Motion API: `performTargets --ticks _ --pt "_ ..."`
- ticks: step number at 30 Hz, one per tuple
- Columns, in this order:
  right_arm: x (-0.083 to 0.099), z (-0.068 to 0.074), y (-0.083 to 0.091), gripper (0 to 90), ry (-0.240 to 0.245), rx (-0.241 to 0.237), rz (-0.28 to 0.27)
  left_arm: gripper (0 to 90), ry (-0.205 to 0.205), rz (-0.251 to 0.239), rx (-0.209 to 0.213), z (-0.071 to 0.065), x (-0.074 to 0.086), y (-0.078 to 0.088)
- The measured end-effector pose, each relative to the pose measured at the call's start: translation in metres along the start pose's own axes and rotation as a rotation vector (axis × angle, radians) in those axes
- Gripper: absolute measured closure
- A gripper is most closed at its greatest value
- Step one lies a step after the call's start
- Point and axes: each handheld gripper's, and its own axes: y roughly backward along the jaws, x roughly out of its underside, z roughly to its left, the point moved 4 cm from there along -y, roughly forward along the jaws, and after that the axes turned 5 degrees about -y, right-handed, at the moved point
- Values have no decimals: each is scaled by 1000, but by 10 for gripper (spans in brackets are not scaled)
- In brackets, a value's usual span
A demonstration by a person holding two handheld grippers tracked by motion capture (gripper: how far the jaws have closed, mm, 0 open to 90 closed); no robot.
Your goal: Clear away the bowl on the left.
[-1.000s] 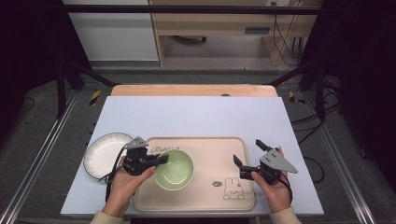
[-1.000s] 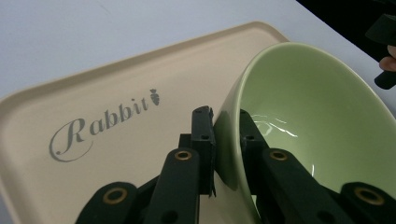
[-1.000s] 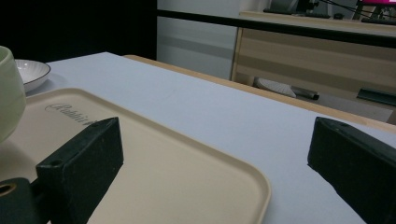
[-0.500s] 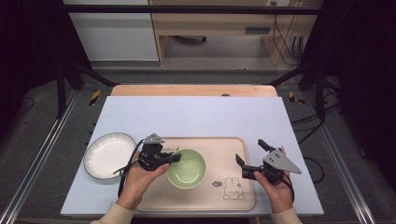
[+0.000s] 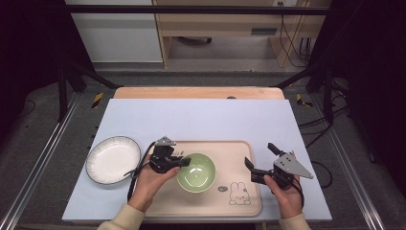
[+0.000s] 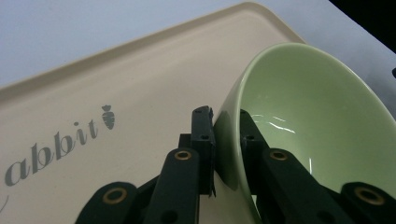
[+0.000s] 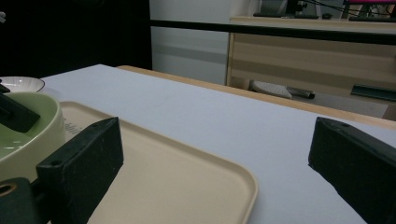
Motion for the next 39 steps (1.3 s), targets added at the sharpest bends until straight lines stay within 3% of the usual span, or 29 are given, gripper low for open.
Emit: performTargets --ticks 7,22,30,39 --pt "0 0 0 34 -1 -3 2 813 -3 17 -7 3 2 -4" --pt "1 0 0 34 -4 -2 7 813 32 19 15 5 5 -12" --pt "1 1 0 34 -12 -5 9 812 24 36 15 5 6 -15" --pt "1 1 -1 34 -4 -9 8 812 38 23 18 7 6 -16"
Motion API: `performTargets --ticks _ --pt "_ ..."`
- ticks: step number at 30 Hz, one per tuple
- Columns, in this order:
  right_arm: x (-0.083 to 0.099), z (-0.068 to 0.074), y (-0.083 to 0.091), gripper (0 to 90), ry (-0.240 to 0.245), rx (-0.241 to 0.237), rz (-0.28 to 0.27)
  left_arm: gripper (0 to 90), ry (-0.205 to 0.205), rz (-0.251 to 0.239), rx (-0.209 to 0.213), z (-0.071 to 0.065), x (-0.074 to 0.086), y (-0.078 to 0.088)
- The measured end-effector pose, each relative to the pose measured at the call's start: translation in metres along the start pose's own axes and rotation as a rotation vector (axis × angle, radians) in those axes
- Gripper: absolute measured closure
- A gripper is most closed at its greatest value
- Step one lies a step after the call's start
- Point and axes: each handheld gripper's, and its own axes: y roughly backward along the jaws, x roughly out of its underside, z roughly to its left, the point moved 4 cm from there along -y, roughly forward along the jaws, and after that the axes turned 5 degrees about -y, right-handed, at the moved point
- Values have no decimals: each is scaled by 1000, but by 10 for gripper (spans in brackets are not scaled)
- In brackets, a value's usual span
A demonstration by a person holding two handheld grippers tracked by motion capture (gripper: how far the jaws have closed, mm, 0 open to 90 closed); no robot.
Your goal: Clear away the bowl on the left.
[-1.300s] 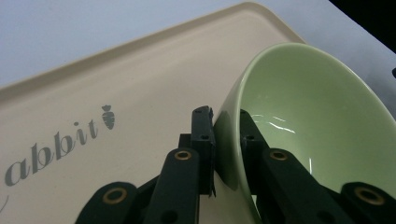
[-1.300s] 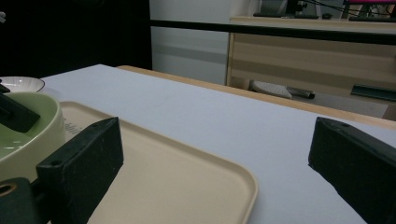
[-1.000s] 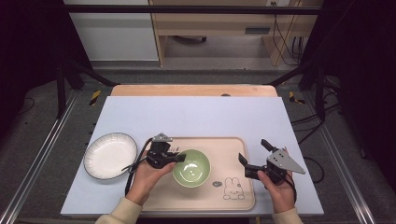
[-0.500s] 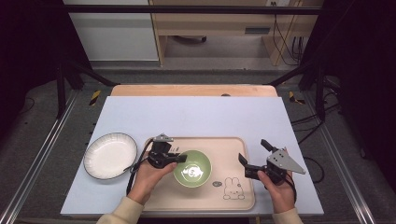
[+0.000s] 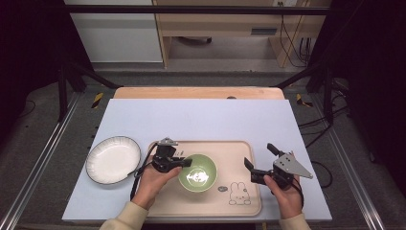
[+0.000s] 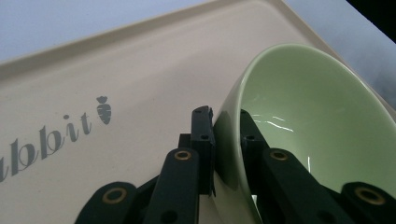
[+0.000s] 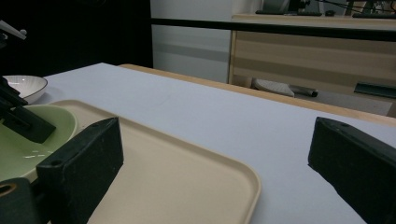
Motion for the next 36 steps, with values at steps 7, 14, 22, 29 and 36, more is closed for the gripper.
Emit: performTargets --ticks 7,14,22,29,36 --pt "0 0 0 35 1 0 1 810 7 11 17 0 1 -2" --pt "0 0 0 36 3 -1 3 811 29 16 26 3 2 -3" --pt "-1 -1 1 35 -1 2 2 811 44 18 29 4 3 -3" --pt "0 -1 1 35 0 1 3 811 56 19 24 4 3 -5" --pt "0 -1 0 36 3 0 2 809 51 21 24 6 3 -5"
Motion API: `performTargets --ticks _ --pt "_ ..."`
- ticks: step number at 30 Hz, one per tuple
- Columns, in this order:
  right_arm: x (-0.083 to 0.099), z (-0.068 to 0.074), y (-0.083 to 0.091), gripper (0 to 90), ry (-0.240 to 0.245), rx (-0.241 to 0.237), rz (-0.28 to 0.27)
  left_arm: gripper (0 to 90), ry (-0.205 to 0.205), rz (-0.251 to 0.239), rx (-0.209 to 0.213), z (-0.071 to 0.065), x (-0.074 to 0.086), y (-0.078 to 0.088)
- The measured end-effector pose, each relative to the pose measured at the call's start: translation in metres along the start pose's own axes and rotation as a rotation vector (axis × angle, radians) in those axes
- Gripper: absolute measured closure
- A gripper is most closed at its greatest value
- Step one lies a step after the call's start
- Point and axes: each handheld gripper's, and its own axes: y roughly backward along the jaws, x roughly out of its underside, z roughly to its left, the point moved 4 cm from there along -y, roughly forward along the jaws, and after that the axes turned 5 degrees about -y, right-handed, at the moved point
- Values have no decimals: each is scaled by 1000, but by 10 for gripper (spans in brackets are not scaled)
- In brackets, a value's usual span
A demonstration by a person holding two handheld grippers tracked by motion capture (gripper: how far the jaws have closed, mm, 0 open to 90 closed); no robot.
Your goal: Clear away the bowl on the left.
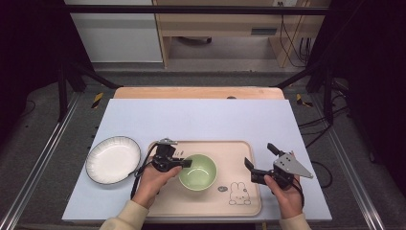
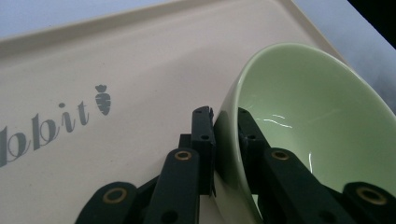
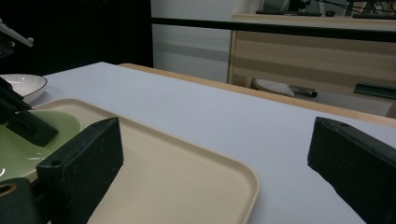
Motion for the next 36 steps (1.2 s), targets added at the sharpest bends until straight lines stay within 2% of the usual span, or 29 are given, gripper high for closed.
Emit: performTargets --ticks 3,9,16,21,24,27,30,36 --pt "0 0 0 37 1 -1 2 805 10 -2 10 0 0 0" --pt "0 0 0 37 2 -1 2 798 -4 -6 11 0 0 2" --pt "1 1 0 37 2 -1 8 764 -33 -9 -25 -1 0 3" --pt "1 0 0 37 3 -2 10 692 -50 -16 -52 -2 0 4" --pt "1 1 -1 37 3 -2 9 625 -51 -34 -49 -4 -1 5" --pt "1 1 -1 37 2 -4 10 576 -62 -45 -63 -4 -2 5" --pt "1 1 -1 37 3 -3 10 515 -74 -42 -98 -4 -2 6" --pt "1 1 -1 37 2 -3 11 426 -105 -56 -116 -8 -4 7"
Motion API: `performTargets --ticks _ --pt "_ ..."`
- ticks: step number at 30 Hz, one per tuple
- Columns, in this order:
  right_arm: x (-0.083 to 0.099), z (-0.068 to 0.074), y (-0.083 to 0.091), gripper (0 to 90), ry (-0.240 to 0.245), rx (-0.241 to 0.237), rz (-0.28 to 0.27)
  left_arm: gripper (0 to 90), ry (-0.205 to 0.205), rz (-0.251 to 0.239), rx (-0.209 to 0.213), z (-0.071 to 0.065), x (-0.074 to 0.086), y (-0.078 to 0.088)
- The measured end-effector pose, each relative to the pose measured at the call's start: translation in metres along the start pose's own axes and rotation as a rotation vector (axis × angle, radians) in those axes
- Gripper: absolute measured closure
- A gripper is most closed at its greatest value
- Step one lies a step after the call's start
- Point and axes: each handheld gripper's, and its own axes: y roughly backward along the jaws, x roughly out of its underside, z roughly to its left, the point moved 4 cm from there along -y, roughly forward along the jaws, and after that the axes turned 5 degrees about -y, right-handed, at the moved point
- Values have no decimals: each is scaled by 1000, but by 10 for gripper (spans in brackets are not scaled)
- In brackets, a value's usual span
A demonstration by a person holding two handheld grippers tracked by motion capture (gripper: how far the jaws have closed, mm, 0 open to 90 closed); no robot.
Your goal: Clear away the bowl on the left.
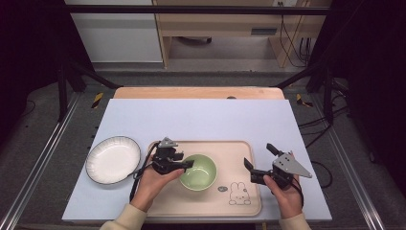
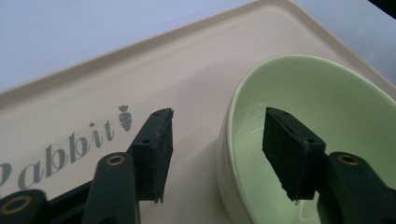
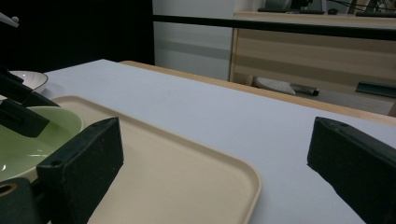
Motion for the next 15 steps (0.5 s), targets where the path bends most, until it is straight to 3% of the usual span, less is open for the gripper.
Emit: performTargets --ticks 15 --pt "0 -1 0 36 -4 -4 0 247 -139 -45 -42 -9 -11 2"
